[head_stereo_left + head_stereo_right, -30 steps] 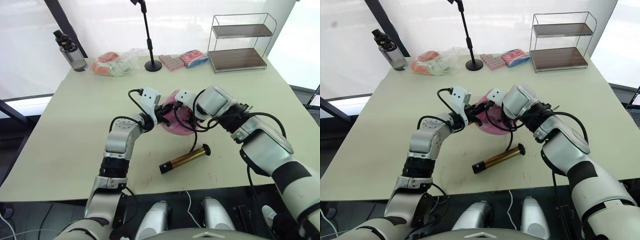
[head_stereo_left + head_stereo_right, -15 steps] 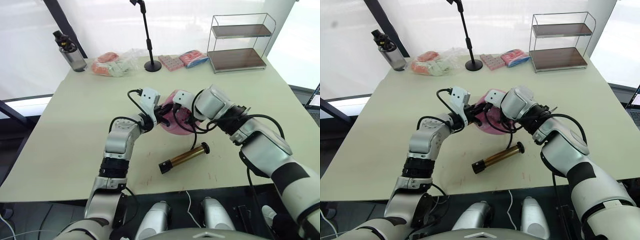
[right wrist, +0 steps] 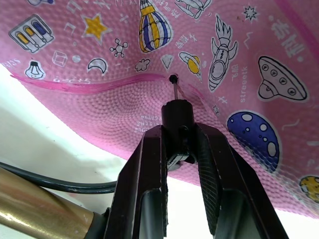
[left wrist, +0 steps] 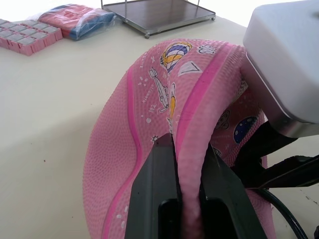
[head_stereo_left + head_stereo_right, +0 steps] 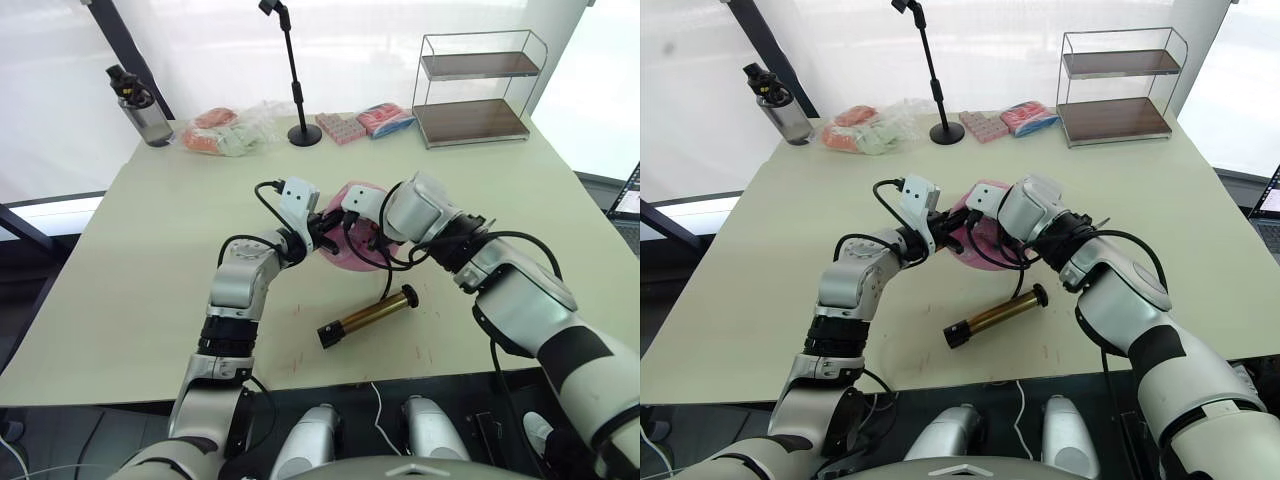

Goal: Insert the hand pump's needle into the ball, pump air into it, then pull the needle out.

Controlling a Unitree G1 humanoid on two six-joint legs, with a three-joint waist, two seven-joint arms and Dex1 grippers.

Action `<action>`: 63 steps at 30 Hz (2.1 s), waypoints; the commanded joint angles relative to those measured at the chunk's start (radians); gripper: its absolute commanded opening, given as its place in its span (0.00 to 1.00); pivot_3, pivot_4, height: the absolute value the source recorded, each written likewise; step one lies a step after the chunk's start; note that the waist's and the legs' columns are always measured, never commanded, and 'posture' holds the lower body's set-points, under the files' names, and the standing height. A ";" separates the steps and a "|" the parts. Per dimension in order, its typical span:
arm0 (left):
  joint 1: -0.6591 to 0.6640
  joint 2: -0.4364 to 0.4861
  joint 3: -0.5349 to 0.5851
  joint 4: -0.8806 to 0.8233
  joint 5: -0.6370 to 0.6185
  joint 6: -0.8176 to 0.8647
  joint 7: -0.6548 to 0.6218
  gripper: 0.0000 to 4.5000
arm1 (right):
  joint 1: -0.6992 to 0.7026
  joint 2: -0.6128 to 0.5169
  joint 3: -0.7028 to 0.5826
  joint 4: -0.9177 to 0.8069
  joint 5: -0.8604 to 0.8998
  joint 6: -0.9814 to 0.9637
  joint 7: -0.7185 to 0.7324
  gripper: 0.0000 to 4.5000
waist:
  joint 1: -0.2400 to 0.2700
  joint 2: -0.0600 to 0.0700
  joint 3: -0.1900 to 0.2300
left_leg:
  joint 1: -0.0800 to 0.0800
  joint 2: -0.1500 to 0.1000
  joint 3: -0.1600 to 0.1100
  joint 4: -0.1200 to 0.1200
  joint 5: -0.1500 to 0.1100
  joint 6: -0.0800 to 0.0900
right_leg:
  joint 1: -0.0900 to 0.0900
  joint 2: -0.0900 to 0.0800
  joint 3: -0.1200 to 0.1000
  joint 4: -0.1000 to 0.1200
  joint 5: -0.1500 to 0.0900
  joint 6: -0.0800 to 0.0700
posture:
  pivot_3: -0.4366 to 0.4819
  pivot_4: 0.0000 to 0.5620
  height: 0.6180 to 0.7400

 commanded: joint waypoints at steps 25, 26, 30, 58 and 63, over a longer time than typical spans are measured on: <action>0.017 -0.025 -0.091 0.077 -0.002 -0.009 -0.055 0.02 | 0.106 -0.135 -0.063 -0.272 0.019 -0.052 0.050 0.07 | 0.012 0.001 0.001 | -0.003 -0.001 -0.002 -0.002 0.000 0.000 | -0.001 -0.001 -0.002 -0.004 0.000 0.000 | 0.48 0.27 1.00; 0.018 -0.025 -0.091 0.078 -0.001 -0.011 -0.055 0.02 | 0.109 -0.140 -0.063 -0.286 0.022 -0.042 0.053 0.07 | 0.012 0.001 0.001 | -0.003 -0.001 -0.002 -0.002 0.000 0.000 | -0.001 -0.001 -0.002 -0.004 0.000 0.000 | 0.48 0.27 1.00; 0.018 -0.023 -0.092 0.085 0.003 -0.019 -0.053 0.02 | 0.115 -0.154 -0.064 -0.324 0.028 -0.015 0.060 0.07 | 0.014 0.002 0.002 | -0.004 -0.001 -0.003 -0.002 0.000 0.000 | -0.001 -0.001 -0.003 -0.004 0.000 0.000 | 0.48 0.27 1.00; 0.027 -0.018 -0.099 0.092 0.001 -0.029 -0.048 0.00 | 0.197 -0.346 -0.198 -0.621 0.167 0.086 0.087 0.58 | 0.042 0.006 0.006 | -0.010 -0.002 -0.008 -0.003 0.003 -0.004 | -0.001 -0.002 -0.009 -0.012 0.000 0.000 | 0.48 0.27 1.00; 0.026 -0.012 -0.100 0.096 0.001 -0.028 -0.053 0.00 | 0.285 -0.327 -0.365 -0.700 0.216 0.086 0.003 0.58 | 0.044 0.006 0.006 | -0.010 -0.002 -0.010 -0.004 0.003 -0.004 | -0.001 -0.002 -0.010 -0.013 0.000 0.000 | 0.48 0.27 1.00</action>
